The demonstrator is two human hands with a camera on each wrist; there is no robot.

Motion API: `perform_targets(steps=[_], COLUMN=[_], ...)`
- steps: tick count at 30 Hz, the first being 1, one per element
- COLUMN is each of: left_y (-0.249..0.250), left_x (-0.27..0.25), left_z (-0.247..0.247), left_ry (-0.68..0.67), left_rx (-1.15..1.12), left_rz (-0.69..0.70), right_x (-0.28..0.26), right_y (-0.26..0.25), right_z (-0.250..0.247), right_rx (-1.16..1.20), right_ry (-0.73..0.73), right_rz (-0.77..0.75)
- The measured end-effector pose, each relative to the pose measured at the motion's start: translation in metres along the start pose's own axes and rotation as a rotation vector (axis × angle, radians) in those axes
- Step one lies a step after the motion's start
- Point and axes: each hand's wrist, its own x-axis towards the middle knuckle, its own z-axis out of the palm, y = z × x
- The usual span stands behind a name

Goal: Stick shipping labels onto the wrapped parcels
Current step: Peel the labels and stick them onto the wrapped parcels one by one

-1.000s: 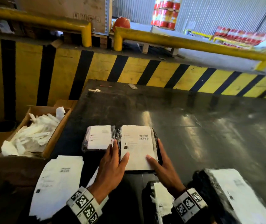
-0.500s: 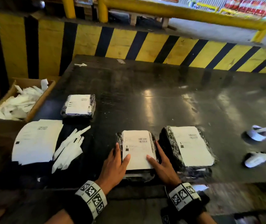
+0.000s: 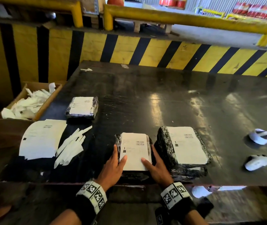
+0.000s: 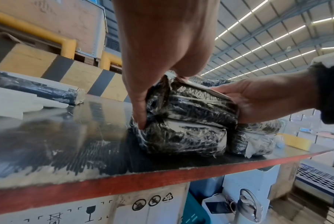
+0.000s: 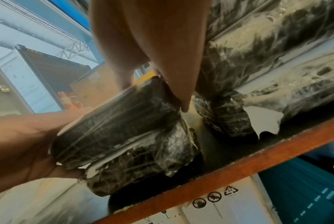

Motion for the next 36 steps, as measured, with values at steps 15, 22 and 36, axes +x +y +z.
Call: perform_targets(steps=[15, 22, 36], left_y=[-0.04, -0.143, -0.21], left_x=[0.023, 0.035, 0.076], left_z=[-0.163, -0.274, -0.312], left_ry=[0.43, 0.659, 0.531], left_rx=[0.021, 0.085, -0.158], left_rz=[0.11, -0.022, -0.26], right_x=[0.087, 0.154, 0.187], right_y=[-0.109, -0.124, -0.087], right_z=[0.138, 0.273, 0.349], right_rx=[-0.558, -0.658, -0.862], right_ry=[-0.094, -0.317, -0.512], right_rz=[-0.362, -0.402, -0.225])
